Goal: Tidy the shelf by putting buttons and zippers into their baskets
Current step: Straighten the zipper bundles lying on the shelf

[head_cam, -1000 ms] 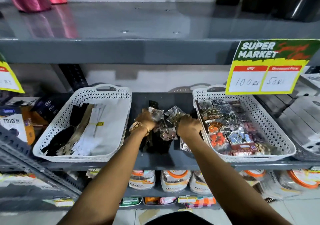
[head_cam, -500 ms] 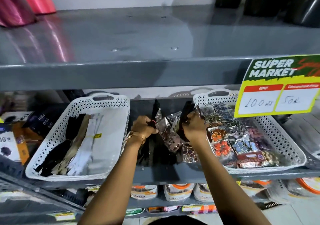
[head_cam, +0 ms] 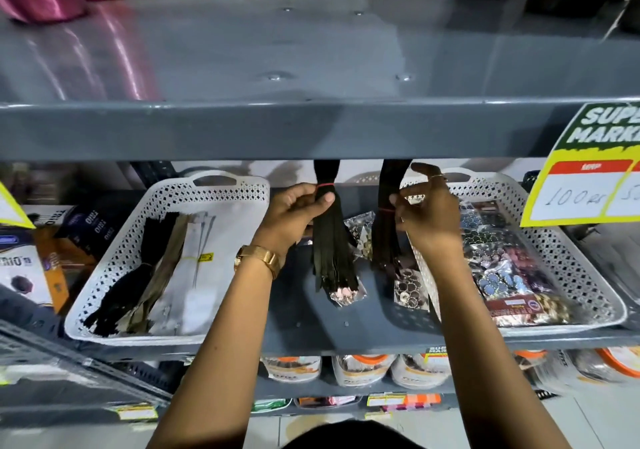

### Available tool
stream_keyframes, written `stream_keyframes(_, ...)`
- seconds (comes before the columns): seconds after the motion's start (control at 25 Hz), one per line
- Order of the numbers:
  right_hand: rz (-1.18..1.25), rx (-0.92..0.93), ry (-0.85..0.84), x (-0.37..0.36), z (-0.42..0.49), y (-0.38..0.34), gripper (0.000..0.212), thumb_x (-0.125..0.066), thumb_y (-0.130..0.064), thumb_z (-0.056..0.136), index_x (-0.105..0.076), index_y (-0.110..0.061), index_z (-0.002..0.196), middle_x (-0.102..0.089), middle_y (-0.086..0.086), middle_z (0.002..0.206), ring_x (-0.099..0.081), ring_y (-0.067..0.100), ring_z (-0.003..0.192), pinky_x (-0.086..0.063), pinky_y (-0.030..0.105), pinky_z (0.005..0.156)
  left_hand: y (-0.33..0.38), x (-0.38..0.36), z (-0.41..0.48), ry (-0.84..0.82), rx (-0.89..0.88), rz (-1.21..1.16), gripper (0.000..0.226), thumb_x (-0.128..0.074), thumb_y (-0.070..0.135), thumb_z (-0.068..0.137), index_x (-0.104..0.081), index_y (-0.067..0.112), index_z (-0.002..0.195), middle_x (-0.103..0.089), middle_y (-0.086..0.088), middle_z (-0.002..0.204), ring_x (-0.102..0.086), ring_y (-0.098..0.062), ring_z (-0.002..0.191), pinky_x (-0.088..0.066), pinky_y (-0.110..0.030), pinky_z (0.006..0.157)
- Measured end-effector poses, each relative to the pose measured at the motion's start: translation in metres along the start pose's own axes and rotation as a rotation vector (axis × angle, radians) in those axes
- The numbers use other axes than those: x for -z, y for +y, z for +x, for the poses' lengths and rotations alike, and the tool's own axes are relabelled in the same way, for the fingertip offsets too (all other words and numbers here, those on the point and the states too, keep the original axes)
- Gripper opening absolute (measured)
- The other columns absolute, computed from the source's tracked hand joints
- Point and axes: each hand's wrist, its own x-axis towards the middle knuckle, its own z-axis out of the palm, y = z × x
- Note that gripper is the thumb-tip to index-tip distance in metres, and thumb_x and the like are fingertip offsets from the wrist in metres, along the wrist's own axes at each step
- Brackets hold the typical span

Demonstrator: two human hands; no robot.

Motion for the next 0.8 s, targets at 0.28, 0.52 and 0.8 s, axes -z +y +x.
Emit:
stream_keyframes(0.28,0.647,-0.105,-0.323,-0.012,-0.004,-0.043,0.046,-0.062,0.01,0.081,-0.046,-0.005,0.121,-0.06,0.009,0.083,-0.068,0.008,0.05,-0.056,0.027,0.043,0.01,0.006,-0.014,-0.214,-0.068,0.125,0.006,-0.058,0.024,0.091,-0.054,0.026,0.087,-0.064,0.002,0.083,-0.066,-0.015,0.079,-0.056,-0.033,0.06)
stream_keyframes(0.52,0.436,0.024,-0.49,-0.054,0.0,-0.032,0.018,-0.05,-0.007,0.093,-0.06,-0.004,0.107,-0.067,0.01,0.098,-0.068,0.014,0.075,-0.057,0.034,0.072,-0.004,0.032,-0.01,0.177,-0.075,0.177,0.008,-0.069,0.026,0.082,-0.069,0.019,0.08,-0.067,-0.012,0.086,-0.059,-0.016,0.081,-0.05,-0.029,0.079)
stream_keyframes(0.8,-0.902,0.425,-0.664,-0.136,-0.024,0.043,0.094,0.015,-0.072,0.072,-0.011,-0.024,0.148,-0.002,0.002,0.16,0.011,0.032,0.146,0.005,0.054,0.118,-0.039,0.044,-0.016,0.282,0.051,0.432,0.028,-0.068,0.038,0.081,-0.07,0.013,0.095,-0.072,-0.011,0.094,-0.065,-0.025,0.085,-0.052,-0.033,0.076)
